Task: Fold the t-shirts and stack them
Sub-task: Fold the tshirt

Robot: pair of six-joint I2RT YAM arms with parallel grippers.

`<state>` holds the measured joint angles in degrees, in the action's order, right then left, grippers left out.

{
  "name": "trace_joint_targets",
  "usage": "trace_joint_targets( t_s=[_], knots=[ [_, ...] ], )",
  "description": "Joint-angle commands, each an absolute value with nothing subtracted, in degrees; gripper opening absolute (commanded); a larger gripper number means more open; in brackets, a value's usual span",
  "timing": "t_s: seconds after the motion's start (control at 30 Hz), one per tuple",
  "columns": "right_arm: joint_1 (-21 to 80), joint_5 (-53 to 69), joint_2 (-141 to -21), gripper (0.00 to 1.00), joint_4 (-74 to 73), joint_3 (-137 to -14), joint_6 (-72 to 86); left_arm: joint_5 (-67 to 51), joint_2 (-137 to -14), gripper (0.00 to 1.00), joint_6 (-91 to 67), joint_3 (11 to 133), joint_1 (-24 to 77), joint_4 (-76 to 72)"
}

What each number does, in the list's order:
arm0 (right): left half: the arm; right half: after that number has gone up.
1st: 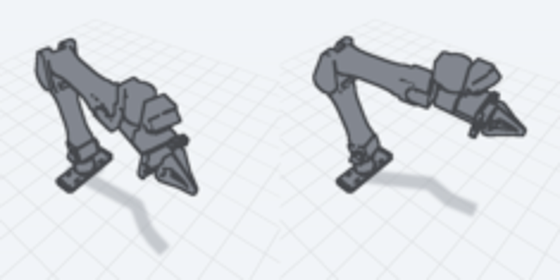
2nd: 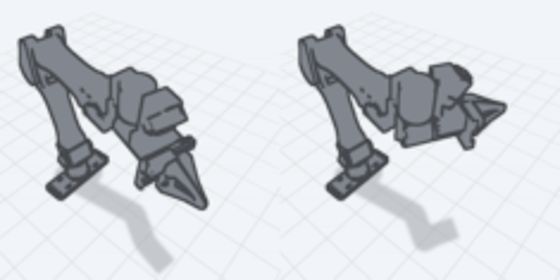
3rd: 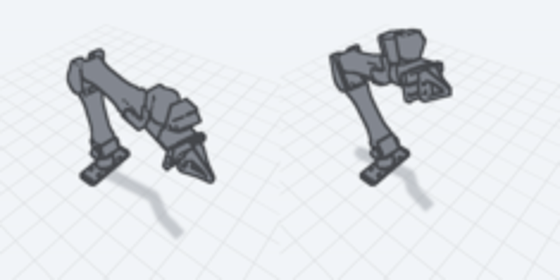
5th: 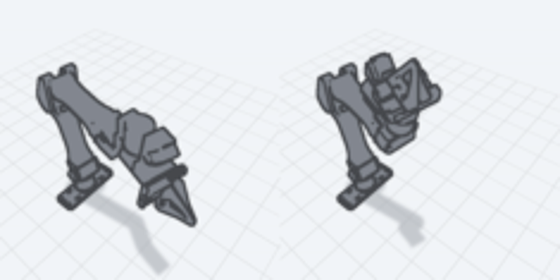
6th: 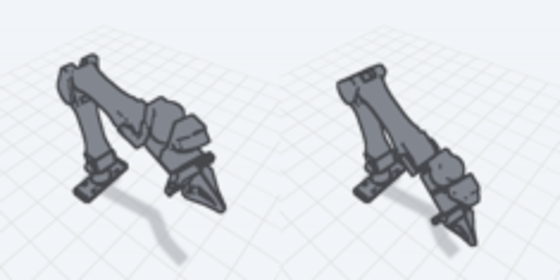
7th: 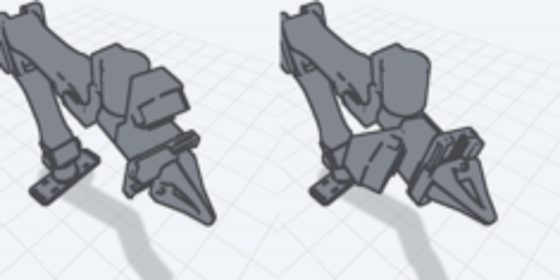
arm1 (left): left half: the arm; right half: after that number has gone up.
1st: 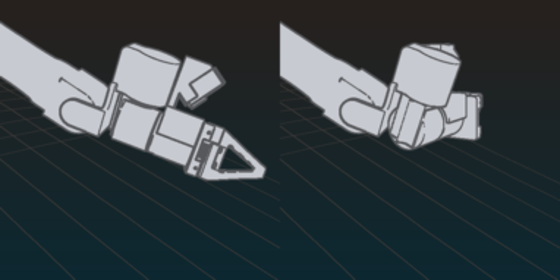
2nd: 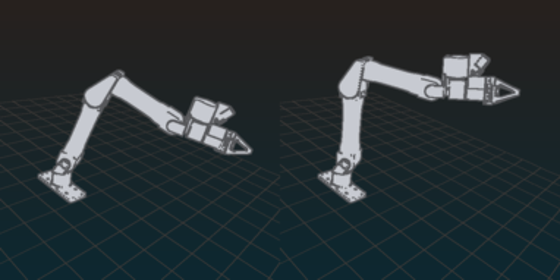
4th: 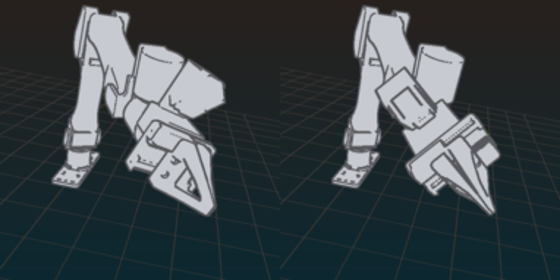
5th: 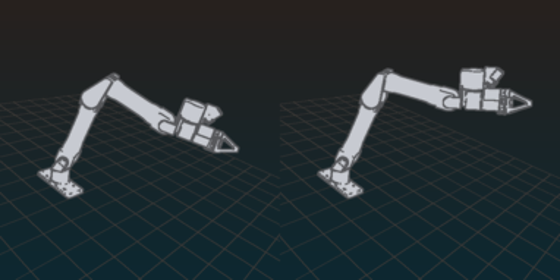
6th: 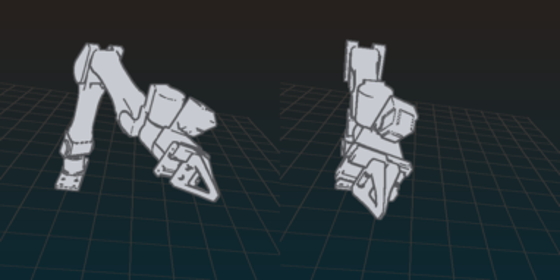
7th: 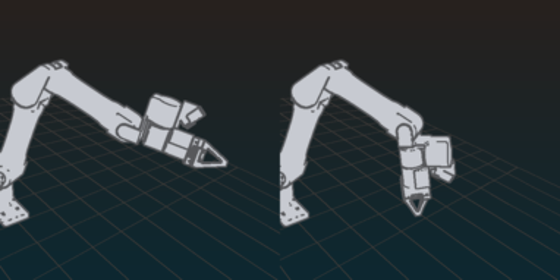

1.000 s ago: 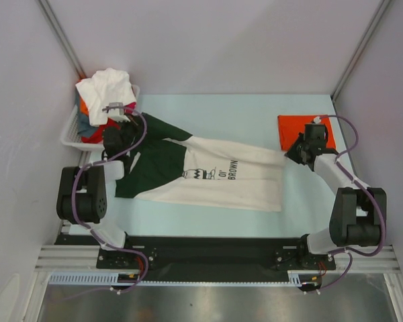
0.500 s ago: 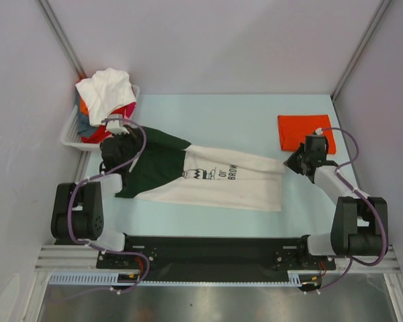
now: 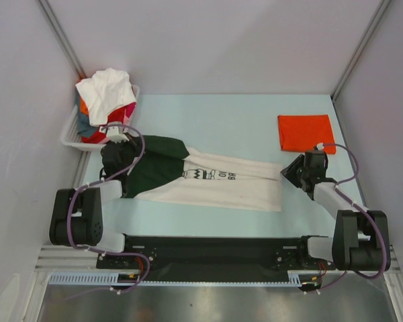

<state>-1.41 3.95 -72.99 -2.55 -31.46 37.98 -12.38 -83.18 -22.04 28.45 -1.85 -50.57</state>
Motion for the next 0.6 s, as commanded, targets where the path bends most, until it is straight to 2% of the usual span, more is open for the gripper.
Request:
trace_joint_targets(
  t_s=[0.0, 0.03, 0.13, 0.23, 0.4, 0.57],
  knots=[
    [-1.8, 3.0, -68.1, 0.39, 2.2, -29.7, 39.3, -13.3, -80.2, 0.00, -24.8, 27.0, -2.7, -51.4],
    [-1.8, 2.6, -67.1, 0.46, 2.7, -29.3, 39.3, -13.5, -79.7, 0.01, -25.6, 26.0, -2.7, -52.2],
    [-1.8, 1.8, -64.9, 0.53, 3.2, -28.9, 38.2, -14.6, -79.3, 0.04, -26.3, 25.3, -2.8, -53.4],
    [-0.5, 1.9, -66.4, 0.54, 1.7, -32.0, 36.3, -15.6, -79.5, 0.04, -27.2, 25.2, -2.8, -53.5],
    [5.2, 0.4, -73.1, 0.47, -3.7, -41.9, 33.7, -17.0, -81.1, 0.05, -28.6, 25.4, -2.9, -53.6],
    [10.4, -1.5, -79.4, 0.41, -5.4, -47.7, 33.9, -16.1, -80.6, 0.13, -30.6, 25.3, -3.0, -49.7]
  ],
)
